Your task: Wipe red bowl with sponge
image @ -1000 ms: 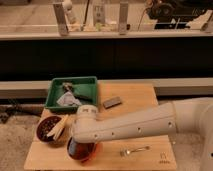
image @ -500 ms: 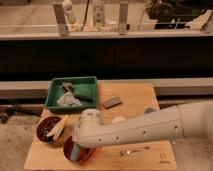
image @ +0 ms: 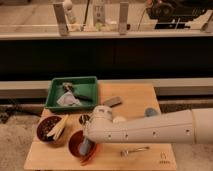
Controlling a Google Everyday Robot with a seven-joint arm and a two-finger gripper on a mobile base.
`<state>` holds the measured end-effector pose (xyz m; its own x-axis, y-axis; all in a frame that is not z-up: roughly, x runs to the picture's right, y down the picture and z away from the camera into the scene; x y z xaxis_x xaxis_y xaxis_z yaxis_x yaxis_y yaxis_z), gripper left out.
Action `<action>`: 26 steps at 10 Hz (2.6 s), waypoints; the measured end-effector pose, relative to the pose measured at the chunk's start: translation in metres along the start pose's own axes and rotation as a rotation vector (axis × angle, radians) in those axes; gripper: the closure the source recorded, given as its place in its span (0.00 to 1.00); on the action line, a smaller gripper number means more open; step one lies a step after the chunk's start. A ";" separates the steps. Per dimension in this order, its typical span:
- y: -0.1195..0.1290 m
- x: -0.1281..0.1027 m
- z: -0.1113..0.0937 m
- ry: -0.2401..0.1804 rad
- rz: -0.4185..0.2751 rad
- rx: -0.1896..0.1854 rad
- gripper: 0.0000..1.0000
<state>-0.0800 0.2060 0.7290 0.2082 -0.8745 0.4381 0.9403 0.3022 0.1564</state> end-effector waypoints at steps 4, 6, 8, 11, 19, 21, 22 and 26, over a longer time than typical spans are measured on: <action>-0.036 0.003 0.001 0.012 -0.050 0.026 0.73; -0.046 0.000 0.002 0.008 -0.069 0.040 0.73; -0.051 -0.006 0.002 -0.002 -0.090 0.054 0.73; -0.043 -0.019 0.001 -0.023 -0.104 0.057 0.73; 0.011 0.010 -0.002 0.038 0.016 0.005 0.73; 0.002 0.021 0.005 0.055 0.014 -0.005 0.73; -0.008 0.021 0.006 0.061 -0.001 0.003 0.73; -0.038 0.011 0.001 0.055 -0.062 0.050 0.73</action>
<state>-0.1138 0.1850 0.7288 0.1659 -0.9112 0.3771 0.9374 0.2644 0.2266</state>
